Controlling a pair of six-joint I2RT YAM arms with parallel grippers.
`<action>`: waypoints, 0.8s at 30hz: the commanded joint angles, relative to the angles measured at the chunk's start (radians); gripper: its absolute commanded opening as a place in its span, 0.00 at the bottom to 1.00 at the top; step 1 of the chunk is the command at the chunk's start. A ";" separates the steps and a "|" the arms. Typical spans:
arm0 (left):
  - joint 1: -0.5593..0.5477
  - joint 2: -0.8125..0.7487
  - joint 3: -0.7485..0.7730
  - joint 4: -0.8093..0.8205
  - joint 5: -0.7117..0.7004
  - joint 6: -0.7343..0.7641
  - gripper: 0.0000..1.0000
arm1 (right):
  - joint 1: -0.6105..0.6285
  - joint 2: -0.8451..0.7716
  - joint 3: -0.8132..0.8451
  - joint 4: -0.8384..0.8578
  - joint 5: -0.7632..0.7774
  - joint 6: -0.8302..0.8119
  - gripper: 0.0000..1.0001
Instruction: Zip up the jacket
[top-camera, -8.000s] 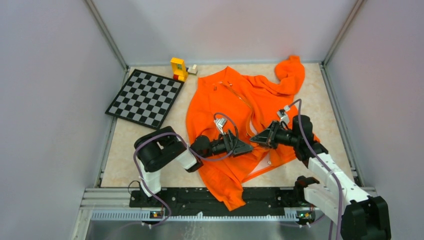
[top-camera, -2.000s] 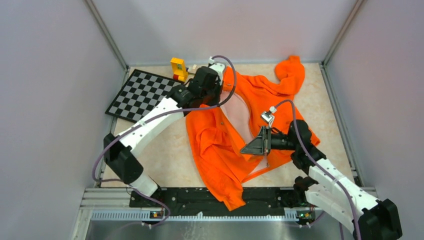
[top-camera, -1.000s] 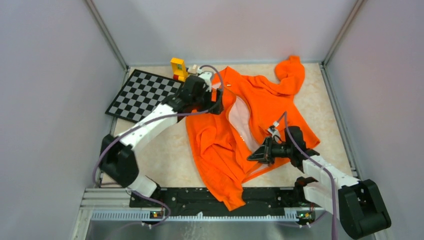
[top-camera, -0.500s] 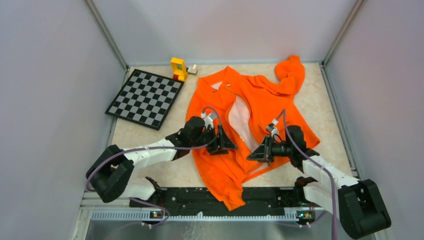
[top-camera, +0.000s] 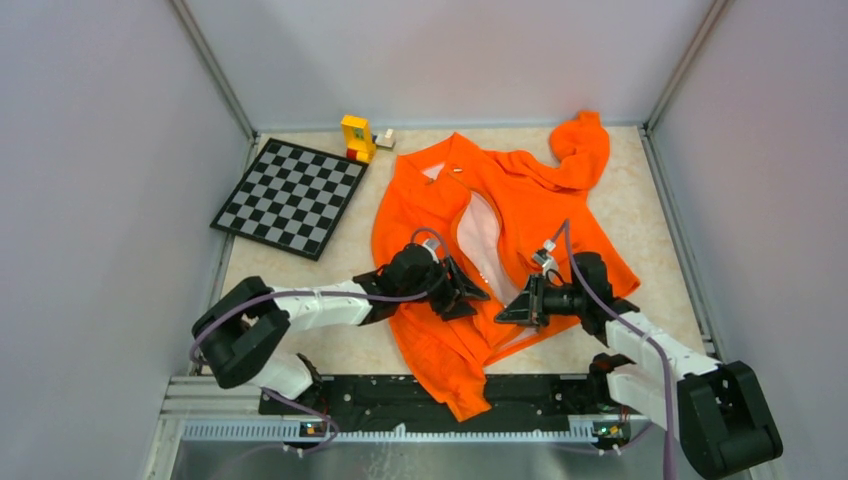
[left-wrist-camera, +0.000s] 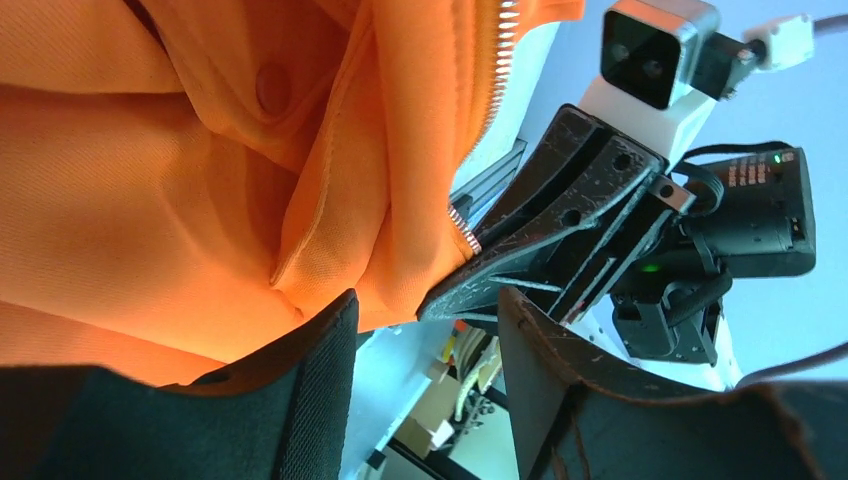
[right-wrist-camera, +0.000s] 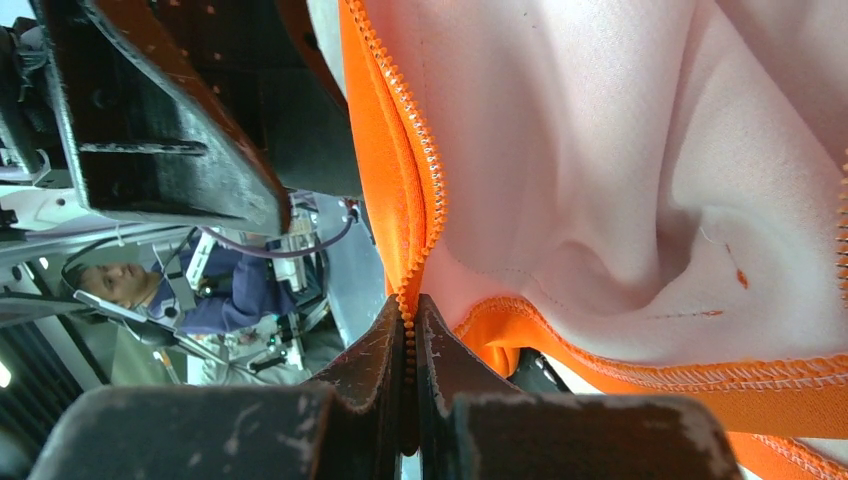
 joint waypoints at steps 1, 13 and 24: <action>-0.032 0.052 0.049 0.070 -0.019 -0.081 0.59 | 0.004 -0.020 0.027 -0.002 -0.008 -0.037 0.00; -0.062 0.182 0.047 0.185 -0.027 0.001 0.31 | 0.018 -0.025 0.050 -0.079 -0.006 -0.086 0.00; -0.054 0.154 -0.030 0.337 0.089 0.295 0.22 | 0.003 -0.031 0.061 -0.081 0.040 -0.081 0.46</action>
